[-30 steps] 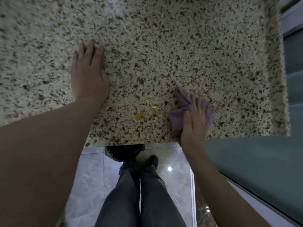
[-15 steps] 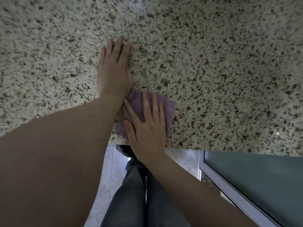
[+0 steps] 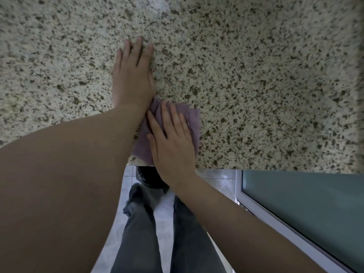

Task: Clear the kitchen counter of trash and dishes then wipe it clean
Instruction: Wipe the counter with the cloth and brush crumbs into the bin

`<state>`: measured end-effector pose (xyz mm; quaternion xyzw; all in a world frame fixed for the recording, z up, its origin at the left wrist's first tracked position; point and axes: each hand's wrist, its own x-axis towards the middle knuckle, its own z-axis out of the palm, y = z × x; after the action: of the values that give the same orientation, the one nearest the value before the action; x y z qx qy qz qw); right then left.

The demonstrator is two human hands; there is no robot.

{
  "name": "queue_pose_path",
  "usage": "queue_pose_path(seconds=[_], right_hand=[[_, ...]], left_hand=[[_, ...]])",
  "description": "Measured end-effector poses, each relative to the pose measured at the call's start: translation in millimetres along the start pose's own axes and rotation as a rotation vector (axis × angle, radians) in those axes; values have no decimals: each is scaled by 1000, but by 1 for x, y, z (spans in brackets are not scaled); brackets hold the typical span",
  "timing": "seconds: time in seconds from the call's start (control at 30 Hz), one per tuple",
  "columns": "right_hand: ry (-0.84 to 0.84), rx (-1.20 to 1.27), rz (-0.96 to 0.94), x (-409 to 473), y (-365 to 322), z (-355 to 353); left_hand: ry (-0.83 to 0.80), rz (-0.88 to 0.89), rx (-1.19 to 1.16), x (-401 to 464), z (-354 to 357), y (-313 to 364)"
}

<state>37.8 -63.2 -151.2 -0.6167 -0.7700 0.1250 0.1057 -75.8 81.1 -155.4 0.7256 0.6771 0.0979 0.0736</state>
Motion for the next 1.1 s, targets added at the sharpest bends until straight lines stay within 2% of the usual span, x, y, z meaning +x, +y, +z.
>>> queue_pose_path(seconds=[0.13, 0.2, 0.27, 0.33, 0.53, 0.63, 0.8, 0.93, 1.1], right_hand=[[32, -12, 4, 1, -4, 3], [44, -53, 4, 3, -8, 6], [66, -74, 6, 7, -13, 9], [80, -84, -21, 13, -22, 12], [58, -123, -127, 32, -57, 25], [52, -148, -171, 41, -75, 30], [153, -80, -209, 53, -92, 36], [214, -18, -262, 54, -95, 39], [287, -36, -228, 47, -103, 38]], left_hand=[[15, 19, -62, -1, 1, -5], [-23, 62, -290, -2, -6, -13], [-104, 146, -662, -1, -20, -23], [-129, 148, -858, -8, -40, -42], [-87, 181, -1034, -51, -80, -95], [-90, 128, -1083, -65, -85, -122], [-50, 42, -1173, -84, -90, -153], [-48, 37, -1155, -109, -96, -164], [-74, -9, -1169, -143, -96, -168]])
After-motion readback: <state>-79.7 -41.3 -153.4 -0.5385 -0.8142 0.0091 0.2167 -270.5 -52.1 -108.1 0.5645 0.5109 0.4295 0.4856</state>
